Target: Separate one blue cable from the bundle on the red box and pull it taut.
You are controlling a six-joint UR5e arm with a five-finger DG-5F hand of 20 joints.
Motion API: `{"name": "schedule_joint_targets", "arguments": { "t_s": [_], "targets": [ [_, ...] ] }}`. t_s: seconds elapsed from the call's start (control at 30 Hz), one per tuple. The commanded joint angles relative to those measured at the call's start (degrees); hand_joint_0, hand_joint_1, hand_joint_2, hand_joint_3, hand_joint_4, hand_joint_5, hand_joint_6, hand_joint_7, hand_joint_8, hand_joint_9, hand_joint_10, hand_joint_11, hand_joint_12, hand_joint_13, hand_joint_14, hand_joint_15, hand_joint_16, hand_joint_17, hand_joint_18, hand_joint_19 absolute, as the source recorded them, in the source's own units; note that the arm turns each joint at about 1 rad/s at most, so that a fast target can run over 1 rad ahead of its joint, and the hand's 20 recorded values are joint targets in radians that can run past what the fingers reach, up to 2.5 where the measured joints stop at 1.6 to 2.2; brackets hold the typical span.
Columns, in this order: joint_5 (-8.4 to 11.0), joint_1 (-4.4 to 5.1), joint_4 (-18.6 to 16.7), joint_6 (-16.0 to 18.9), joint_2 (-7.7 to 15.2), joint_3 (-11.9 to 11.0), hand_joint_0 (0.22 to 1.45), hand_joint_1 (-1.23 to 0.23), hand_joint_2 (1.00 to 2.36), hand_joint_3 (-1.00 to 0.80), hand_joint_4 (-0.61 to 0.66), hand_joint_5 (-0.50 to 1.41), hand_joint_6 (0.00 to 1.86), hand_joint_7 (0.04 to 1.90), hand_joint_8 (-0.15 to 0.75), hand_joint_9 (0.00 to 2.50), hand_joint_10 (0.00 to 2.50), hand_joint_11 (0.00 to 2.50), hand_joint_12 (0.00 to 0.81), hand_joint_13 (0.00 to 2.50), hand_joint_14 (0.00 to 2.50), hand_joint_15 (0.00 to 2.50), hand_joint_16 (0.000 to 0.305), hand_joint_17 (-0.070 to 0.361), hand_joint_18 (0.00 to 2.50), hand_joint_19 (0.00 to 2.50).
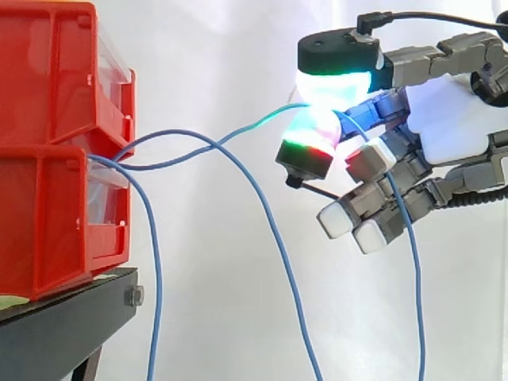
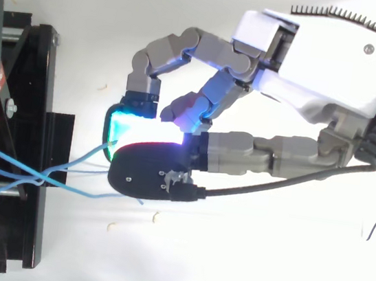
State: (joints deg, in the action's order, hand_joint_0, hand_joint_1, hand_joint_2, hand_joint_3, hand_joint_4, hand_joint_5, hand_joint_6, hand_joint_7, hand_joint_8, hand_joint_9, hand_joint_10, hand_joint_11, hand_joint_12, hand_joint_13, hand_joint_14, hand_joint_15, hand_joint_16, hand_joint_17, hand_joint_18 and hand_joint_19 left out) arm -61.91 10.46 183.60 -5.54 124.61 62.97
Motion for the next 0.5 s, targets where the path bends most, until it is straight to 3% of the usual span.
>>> {"name": "schedule_joint_targets", "arguments": {
  "t_s": [0.0, 0.47],
  "targets": [
    [0.03, 0.0, 0.0, 0.0, 0.0, 0.0, 0.49, -0.75, 1.4, -0.05, -0.03, -0.11, 0.91, 1.15, 0.425, 1.25, 0.01, 0.85, 0.431, 0.91, 0.01, 0.44, 0.059, 0.133, 0.92, 0.31],
    [0.03, 0.0, 0.0, 0.0, 0.0, 0.0, 0.49, -0.75, 1.4, -0.05, -0.04, -0.11, 0.91, 1.14, 0.421, 1.25, 0.01, 0.84, 0.431, 0.91, 0.01, 0.45, 0.059, 0.133, 0.92, 0.31]
  ]
}}
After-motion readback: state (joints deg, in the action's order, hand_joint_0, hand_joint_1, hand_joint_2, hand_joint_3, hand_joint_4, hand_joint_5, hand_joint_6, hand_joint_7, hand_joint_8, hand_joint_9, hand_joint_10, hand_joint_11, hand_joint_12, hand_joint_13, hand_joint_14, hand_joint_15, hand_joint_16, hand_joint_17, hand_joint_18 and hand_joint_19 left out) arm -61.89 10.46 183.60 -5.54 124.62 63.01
